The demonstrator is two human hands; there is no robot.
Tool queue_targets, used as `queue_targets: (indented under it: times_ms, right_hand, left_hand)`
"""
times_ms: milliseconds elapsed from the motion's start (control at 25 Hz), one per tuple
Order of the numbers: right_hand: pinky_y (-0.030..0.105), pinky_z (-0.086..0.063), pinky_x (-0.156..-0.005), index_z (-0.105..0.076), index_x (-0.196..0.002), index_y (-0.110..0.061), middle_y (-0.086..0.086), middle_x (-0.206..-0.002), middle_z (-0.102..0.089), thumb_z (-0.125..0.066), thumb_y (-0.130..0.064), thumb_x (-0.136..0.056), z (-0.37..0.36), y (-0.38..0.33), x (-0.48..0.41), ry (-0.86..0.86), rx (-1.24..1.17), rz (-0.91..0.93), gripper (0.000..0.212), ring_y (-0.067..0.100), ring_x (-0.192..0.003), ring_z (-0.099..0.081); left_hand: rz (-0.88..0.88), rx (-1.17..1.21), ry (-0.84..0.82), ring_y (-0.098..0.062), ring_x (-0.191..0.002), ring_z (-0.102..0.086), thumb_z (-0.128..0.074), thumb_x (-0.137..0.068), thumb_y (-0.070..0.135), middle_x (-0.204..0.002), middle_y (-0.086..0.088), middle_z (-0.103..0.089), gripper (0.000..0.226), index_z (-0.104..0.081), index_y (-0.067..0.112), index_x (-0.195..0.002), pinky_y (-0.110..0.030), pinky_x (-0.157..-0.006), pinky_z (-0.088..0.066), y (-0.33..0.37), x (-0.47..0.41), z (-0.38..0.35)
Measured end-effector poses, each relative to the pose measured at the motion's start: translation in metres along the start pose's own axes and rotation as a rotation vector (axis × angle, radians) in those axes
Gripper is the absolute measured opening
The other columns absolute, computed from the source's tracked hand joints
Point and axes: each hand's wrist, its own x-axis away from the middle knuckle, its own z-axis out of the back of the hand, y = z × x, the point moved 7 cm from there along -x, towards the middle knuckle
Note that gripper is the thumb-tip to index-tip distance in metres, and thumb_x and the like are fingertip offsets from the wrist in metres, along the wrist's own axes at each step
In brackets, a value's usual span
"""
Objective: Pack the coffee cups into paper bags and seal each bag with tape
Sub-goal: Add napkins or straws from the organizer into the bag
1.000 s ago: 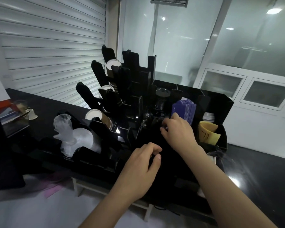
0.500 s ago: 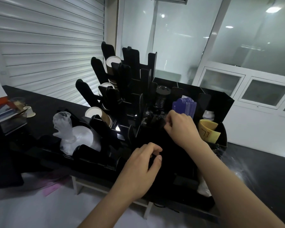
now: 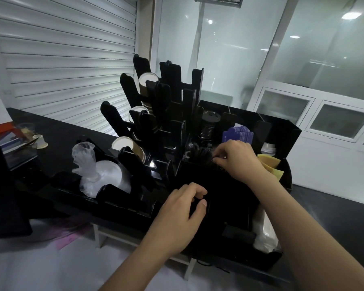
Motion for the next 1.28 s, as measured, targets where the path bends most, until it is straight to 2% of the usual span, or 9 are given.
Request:
queue_targets:
  times_ms: [120,280,480,560,760,960,1120,1200,1280]
  right_hand:
    - [0.048,-0.047,-0.096,-0.070,-0.095,-0.031,-0.010,-0.093,-0.065,-0.072,-0.036,-0.090,0.006,0.014,-0.006,0.007,-0.147,-0.080,0.009,0.020,-0.097,-0.063]
    - [0.049,-0.048,-0.096,-0.063,-0.093,-0.032,-0.014,-0.083,-0.063,-0.067,-0.031,-0.094,0.014,0.020,-0.011,0.085,-0.239,-0.111,0.004,0.020,-0.091,-0.064]
    - [0.030,-0.054,-0.083,-0.070,-0.096,-0.026,-0.008,-0.092,-0.069,-0.071,-0.015,-0.089,0.026,0.022,-0.010,0.203,-0.454,-0.142,0.013,0.012,-0.088,-0.067]
    - [0.027,-0.055,-0.078,-0.072,-0.096,-0.022,-0.003,-0.094,-0.070,-0.076,-0.015,-0.087,0.030,0.022,-0.009,0.224,-0.503,-0.143,0.012,0.011,-0.085,-0.066]
    - [0.015,-0.043,-0.065,-0.072,-0.089,-0.020,-0.005,-0.085,-0.068,-0.079,-0.022,-0.086,0.036,0.025,-0.009,0.241,-0.497,-0.180,0.008,0.009,-0.081,-0.061]
    - [0.019,-0.044,-0.064,-0.073,-0.083,-0.019,-0.004,-0.085,-0.068,-0.079,-0.010,-0.082,0.030,0.035,-0.011,0.162,-0.623,-0.298,0.011,0.012,-0.086,-0.063]
    - [0.017,-0.044,-0.057,-0.074,-0.087,-0.013,-0.002,-0.080,-0.067,-0.077,-0.007,-0.081,0.029,0.032,-0.011,0.136,-0.552,-0.292,0.009,0.010,-0.075,-0.062]
    - [0.015,-0.050,-0.055,-0.072,-0.089,-0.011,0.004,-0.083,-0.069,-0.076,-0.003,-0.083,0.027,0.028,-0.011,0.103,-0.609,-0.271,0.010,0.008,-0.064,-0.065]
    - [0.024,-0.060,-0.065,-0.071,-0.102,-0.011,0.010,-0.093,-0.073,-0.075,-0.002,-0.085,0.026,0.028,-0.011,0.089,-0.662,-0.264,0.020,0.015,-0.068,-0.073]
  left_hand:
    - [-0.004,0.005,-0.003,0.009,-0.117,-0.045,-0.046,-0.102,0.038,-0.117,0.028,-0.052,0.021,-0.052,0.039,-0.123,-0.017,-0.096,-0.044,0.000,0.000,-0.001]
    - [-0.014,0.003,-0.013,0.008,-0.117,-0.045,-0.047,-0.102,0.039,-0.117,0.028,-0.052,0.021,-0.052,0.039,-0.123,-0.017,-0.096,-0.043,0.003,0.000,-0.004]
    - [-0.013,-0.003,-0.017,0.009,-0.117,-0.045,-0.047,-0.102,0.039,-0.118,0.028,-0.052,0.022,-0.052,0.039,-0.123,-0.018,-0.096,-0.044,0.003,-0.001,-0.005]
    - [-0.012,-0.007,-0.014,0.009,-0.117,-0.045,-0.047,-0.102,0.038,-0.118,0.028,-0.052,0.022,-0.053,0.039,-0.123,-0.019,-0.096,-0.044,0.003,0.000,-0.004]
    - [-0.012,0.010,-0.020,0.008,-0.117,-0.046,-0.047,-0.102,0.038,-0.117,0.028,-0.053,0.021,-0.053,0.040,-0.122,-0.020,-0.097,-0.045,0.004,0.001,-0.004]
    - [-0.021,0.008,-0.031,0.007,-0.117,-0.046,-0.047,-0.102,0.037,-0.116,0.029,-0.052,0.019,-0.054,0.040,-0.119,-0.021,-0.096,-0.045,0.005,0.003,-0.006]
    - [-0.017,0.000,-0.036,0.006,-0.116,-0.046,-0.047,-0.102,0.037,-0.116,0.029,-0.051,0.018,-0.055,0.040,-0.117,-0.021,-0.096,-0.045,0.004,0.004,-0.005]
    - [-0.013,-0.006,-0.038,0.007,-0.116,-0.045,-0.047,-0.102,0.036,-0.116,0.030,-0.050,0.017,-0.055,0.040,-0.116,-0.021,-0.096,-0.045,0.002,0.004,-0.006]
    - [-0.011,-0.006,-0.042,0.007,-0.116,-0.045,-0.048,-0.102,0.036,-0.117,0.030,-0.050,0.017,-0.055,0.040,-0.117,-0.021,-0.097,-0.044,0.001,0.004,-0.006]
